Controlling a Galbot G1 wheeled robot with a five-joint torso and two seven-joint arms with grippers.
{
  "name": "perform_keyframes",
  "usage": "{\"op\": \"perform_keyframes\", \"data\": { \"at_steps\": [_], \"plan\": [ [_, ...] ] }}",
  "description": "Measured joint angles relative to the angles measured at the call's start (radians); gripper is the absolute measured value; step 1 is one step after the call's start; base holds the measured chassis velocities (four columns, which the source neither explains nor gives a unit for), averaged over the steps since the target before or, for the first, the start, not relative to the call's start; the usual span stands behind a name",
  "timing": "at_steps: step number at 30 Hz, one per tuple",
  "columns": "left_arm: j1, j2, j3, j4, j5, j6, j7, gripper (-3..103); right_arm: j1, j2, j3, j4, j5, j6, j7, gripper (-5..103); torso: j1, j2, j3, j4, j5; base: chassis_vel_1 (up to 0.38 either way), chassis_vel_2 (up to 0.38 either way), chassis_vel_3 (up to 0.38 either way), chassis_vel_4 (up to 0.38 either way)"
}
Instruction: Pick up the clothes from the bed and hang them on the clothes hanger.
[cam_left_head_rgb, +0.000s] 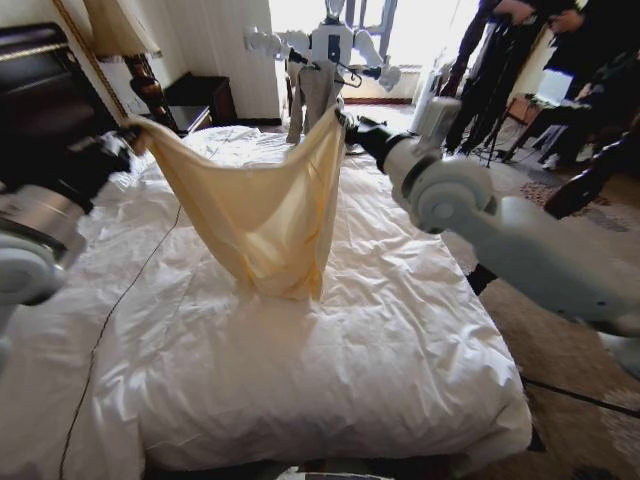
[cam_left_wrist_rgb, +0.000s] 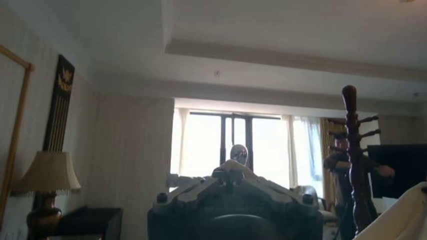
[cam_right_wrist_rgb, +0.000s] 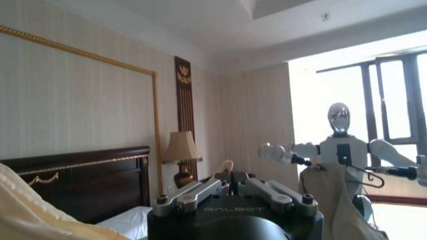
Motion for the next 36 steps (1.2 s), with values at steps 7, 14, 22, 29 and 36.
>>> {"op": "perform_keyframes", "data": {
  "at_steps": [7,14,22,29,36],
  "plan": [
    [0.022,0.094,-0.201,-0.009,-0.165,0.035,-0.054,0,0.142,0.002,-0.007,-0.003,0.073,-0.001,0.010,0,0.000,0.000,0.000,0.0003,-0.0001,0.000,0.000,0.000,0.000],
    [0.039,0.157,-0.383,-0.032,-0.319,0.115,-0.097,0,0.292,-0.054,-0.018,0.058,0.192,-0.013,0.032,0,0.000,0.000,0.000,0.0002,0.0000,0.000,0.000,0.000,0.000],
    [0.075,0.176,-0.563,-0.124,-0.455,0.235,-0.171,0,0.385,-0.182,-0.026,0.192,0.351,-0.019,0.056,0,0.000,0.000,0.000,-0.0001,0.0003,0.000,0.000,0.000,0.000],
    [0.100,0.160,-0.702,-0.186,-0.603,0.342,-0.222,0,0.361,-0.343,0.044,0.353,0.463,-0.022,0.058,0,0.000,0.000,0.000,0.0001,0.0001,0.000,0.000,0.000,0.000],
    [0.107,0.133,-0.686,-0.214,-0.625,0.384,-0.256,0,0.192,-0.496,0.171,0.457,0.500,-0.034,-0.001,0,0.000,0.000,0.000,-0.0001,0.0004,0.000,0.000,0.000,0.000]
  ]
}}
